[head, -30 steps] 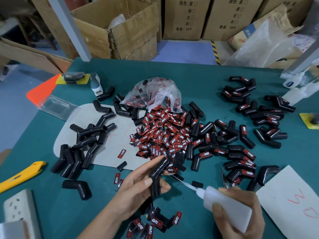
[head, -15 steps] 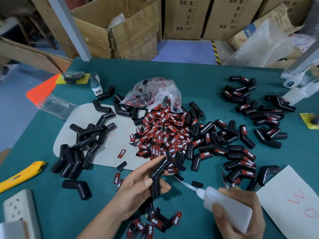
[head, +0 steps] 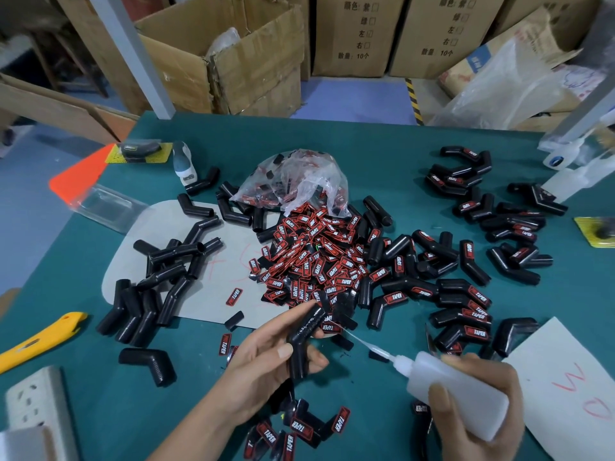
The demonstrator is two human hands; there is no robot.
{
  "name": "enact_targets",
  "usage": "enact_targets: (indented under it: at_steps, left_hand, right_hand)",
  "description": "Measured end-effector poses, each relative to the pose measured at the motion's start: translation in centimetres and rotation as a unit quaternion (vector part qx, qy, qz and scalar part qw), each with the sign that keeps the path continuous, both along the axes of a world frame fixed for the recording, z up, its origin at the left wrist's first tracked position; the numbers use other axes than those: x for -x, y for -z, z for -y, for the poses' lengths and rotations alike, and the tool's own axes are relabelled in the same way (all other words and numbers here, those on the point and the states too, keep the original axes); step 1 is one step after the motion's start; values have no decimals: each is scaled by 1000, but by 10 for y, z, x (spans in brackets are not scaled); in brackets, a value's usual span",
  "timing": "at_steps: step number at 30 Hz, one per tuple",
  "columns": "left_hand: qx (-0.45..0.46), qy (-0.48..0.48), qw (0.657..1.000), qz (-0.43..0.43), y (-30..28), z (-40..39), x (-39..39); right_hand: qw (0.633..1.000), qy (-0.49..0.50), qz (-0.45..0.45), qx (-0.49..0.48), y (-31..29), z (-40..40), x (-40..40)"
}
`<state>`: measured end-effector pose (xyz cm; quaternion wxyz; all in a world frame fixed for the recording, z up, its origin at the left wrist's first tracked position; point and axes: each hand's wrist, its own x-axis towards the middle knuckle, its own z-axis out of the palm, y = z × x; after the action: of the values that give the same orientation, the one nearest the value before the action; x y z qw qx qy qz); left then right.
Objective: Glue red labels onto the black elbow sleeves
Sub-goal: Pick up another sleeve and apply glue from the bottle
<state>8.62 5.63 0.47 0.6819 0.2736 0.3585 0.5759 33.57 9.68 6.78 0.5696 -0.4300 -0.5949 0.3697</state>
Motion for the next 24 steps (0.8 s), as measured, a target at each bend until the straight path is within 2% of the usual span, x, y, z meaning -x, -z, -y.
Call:
enact_targets:
  at_steps: [4,13,24]
  left_hand:
    - [2,-3,1000,-4,-1,1,0]
    - [-1,-3,1000,-11,1,2,0]
    - [-12,-2,1000,-11,2,2,1]
  right_hand:
    - [999,11,-19,25,3,0,2]
    - [1000,-5,16,1,7,-2,2]
    - [1000,8,14,8,11,-1,0]
